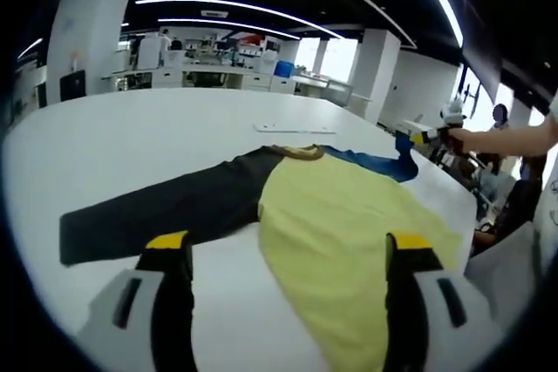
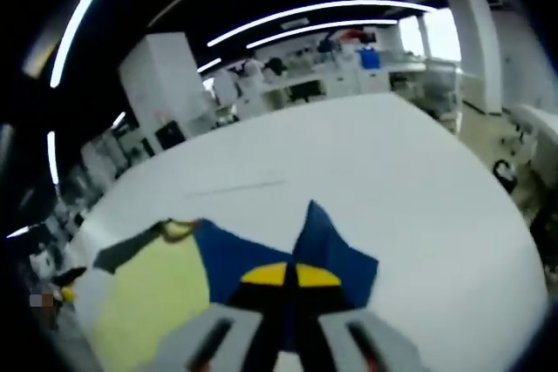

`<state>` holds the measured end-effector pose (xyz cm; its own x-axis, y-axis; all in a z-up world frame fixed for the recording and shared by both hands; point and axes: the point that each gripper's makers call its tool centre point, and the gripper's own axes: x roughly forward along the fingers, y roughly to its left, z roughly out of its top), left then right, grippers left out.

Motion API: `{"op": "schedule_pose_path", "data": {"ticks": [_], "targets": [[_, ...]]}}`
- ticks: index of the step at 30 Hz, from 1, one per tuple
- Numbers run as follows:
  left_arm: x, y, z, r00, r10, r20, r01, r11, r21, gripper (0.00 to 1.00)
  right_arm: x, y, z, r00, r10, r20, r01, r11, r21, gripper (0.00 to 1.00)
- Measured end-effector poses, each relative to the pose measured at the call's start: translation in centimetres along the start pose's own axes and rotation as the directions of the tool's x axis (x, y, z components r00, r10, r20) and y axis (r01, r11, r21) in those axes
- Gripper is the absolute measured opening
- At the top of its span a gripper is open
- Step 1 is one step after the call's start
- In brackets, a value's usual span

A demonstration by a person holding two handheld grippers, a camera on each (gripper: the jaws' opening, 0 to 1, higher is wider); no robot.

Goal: Fold the garment on the visible template until the final outline fits inside the template.

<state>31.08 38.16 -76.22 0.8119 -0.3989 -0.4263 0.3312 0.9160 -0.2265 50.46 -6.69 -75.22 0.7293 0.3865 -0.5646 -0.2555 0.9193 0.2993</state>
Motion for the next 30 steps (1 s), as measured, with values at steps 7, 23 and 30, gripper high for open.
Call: {"op": "schedule_pose_path", "data": {"ticks": [7, 23, 30], "targets": [[0.2, -0.3, -0.3, 1.0, -0.011, -0.015, 0.012, 0.998, 0.056, 0.89, 2.6, 5.3, 0.2, 0.996, 0.085, -0.015, -0.085, 0.996, -0.015, 0.0], [-0.5, -1.2, -0.3, 0.998, -0.054, -0.028, 0.057, 0.986, 0.154, 0.91, 5.6, 16.5, 1.7, 0.964, 0.265, -0.025, -0.266, 0.962, -0.061, 0.0], [-1.2, -1.0, -1.1, 0.998, -0.041, -0.048, 0.051, 0.976, 0.213, 0.91, 6.6, 21.3, 2.1, 0.94, 0.338, -0.043, -0.34, 0.936, -0.09, 0.0]]}}
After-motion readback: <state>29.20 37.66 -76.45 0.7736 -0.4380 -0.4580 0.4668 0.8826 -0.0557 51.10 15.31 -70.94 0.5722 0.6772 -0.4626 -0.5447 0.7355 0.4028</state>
